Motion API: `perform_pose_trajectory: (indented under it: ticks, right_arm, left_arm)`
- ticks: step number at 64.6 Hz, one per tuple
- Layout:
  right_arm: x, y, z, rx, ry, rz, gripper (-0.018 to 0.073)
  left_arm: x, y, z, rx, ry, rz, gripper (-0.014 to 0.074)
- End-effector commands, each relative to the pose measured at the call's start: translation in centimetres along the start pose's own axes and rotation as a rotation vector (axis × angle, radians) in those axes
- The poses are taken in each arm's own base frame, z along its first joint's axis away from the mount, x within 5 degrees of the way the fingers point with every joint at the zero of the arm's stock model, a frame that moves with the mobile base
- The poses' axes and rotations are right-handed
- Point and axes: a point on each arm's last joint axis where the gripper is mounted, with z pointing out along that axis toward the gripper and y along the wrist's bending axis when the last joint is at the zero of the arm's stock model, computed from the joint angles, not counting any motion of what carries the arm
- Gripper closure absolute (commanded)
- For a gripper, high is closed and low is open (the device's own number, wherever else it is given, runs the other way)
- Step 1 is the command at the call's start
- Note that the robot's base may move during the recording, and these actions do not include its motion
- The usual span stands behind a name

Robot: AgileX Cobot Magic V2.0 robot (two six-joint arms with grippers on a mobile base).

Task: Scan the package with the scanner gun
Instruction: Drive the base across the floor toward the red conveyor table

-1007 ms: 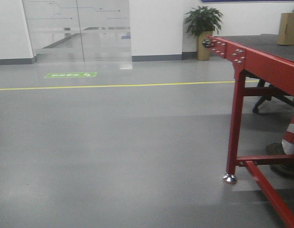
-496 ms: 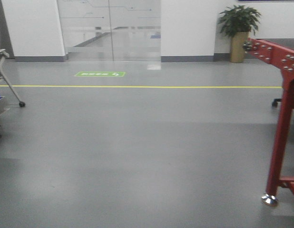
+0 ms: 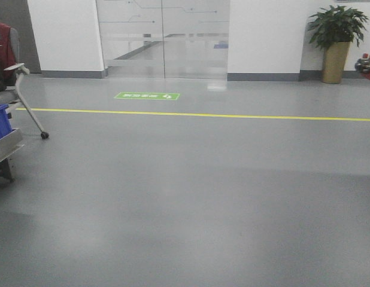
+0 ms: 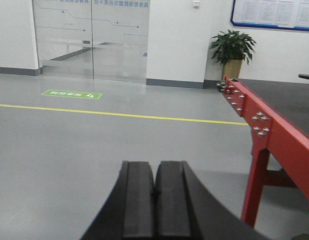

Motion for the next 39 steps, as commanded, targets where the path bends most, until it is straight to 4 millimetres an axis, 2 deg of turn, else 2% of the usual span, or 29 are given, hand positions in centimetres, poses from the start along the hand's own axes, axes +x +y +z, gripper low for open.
perform_pose_trajectory:
  ticks: [1,39]
  right_arm:
    - [-0.21,-0.03,-0.04,0.004,-0.023,-0.004,0.0713]
    - [-0.21,-0.03,-0.04,0.004,-0.023,-0.004,0.0713]
  left_arm:
    - [-0.30,0.02,-0.04,0.000,-0.027,-0.005,0.0707]
    - [-0.30,0.01,-0.04,0.001,-0.027,-0.005,0.0707]
